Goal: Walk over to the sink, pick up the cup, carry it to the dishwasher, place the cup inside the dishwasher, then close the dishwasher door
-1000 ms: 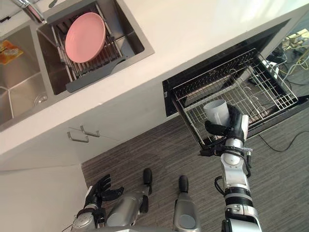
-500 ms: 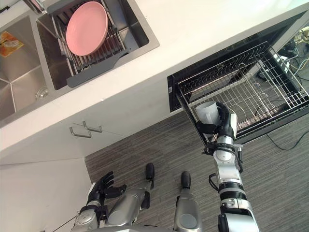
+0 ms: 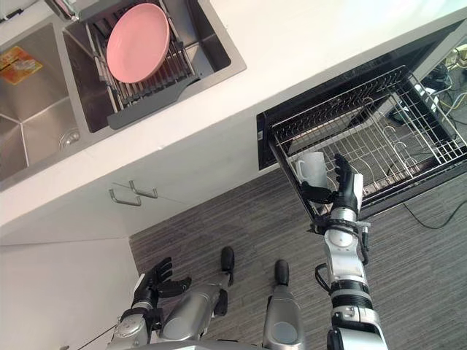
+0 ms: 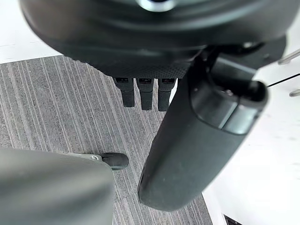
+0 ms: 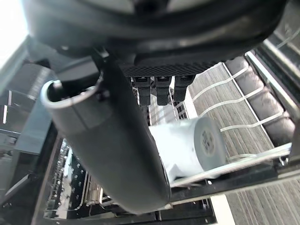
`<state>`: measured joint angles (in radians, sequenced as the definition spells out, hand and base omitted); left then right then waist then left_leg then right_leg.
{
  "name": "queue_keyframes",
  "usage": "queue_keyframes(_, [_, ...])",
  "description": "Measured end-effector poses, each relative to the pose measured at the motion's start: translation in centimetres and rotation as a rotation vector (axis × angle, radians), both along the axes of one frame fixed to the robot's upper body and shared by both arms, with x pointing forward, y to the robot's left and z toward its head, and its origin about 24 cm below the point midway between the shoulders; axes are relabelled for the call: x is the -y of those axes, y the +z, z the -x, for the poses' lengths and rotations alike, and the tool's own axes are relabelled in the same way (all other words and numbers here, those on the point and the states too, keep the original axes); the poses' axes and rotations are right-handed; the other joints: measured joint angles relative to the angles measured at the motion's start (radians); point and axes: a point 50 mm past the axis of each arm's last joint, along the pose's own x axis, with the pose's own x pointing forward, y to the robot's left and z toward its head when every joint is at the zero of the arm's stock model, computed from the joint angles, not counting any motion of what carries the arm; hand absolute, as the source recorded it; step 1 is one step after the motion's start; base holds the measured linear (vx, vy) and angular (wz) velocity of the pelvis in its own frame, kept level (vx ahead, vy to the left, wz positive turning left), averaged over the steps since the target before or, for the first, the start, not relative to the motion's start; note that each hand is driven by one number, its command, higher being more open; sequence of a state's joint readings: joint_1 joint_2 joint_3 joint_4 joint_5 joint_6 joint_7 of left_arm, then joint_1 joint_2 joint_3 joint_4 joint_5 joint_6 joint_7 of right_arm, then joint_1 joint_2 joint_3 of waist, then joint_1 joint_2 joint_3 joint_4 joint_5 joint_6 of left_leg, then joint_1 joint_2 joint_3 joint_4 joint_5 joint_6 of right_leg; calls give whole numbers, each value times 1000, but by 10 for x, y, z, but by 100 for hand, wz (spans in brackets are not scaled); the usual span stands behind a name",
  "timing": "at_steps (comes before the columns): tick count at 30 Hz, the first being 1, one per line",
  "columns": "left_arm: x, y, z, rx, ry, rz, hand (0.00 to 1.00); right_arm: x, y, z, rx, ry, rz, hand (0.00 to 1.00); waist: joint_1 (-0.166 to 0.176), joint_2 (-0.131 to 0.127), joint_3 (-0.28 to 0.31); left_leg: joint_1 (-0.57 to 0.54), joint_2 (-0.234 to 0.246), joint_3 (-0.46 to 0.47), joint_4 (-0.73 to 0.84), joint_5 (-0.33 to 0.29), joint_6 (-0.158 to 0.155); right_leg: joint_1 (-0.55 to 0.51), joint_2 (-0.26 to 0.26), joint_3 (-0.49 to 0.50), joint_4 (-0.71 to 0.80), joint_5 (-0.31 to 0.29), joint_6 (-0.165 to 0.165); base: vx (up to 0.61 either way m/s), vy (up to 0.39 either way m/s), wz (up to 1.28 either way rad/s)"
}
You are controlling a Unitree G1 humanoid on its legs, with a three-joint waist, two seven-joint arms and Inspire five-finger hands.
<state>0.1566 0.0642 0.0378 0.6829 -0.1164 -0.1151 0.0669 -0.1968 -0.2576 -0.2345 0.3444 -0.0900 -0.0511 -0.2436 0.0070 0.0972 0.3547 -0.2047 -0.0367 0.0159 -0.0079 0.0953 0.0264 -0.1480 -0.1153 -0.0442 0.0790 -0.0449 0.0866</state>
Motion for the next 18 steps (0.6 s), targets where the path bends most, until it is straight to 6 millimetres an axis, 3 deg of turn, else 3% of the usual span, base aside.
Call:
queue_keyframes(10, [0,-8,9,-66,-13,-11,90,-22,-8,40,67,20,-152,90,-25,-30,-20,80,5,11,-29,0,-1,72,5,11,-26,0,0,-15,-11,-4])
queue_keyframes(18, [-1,-18,23,-151,-5,-12,90,-41,-6,64,111,87,-230,90,-25,-53,-118,126,11,20,-43,-14,-14,111,10,16,-42,-2,-2,-10,-4,-2])
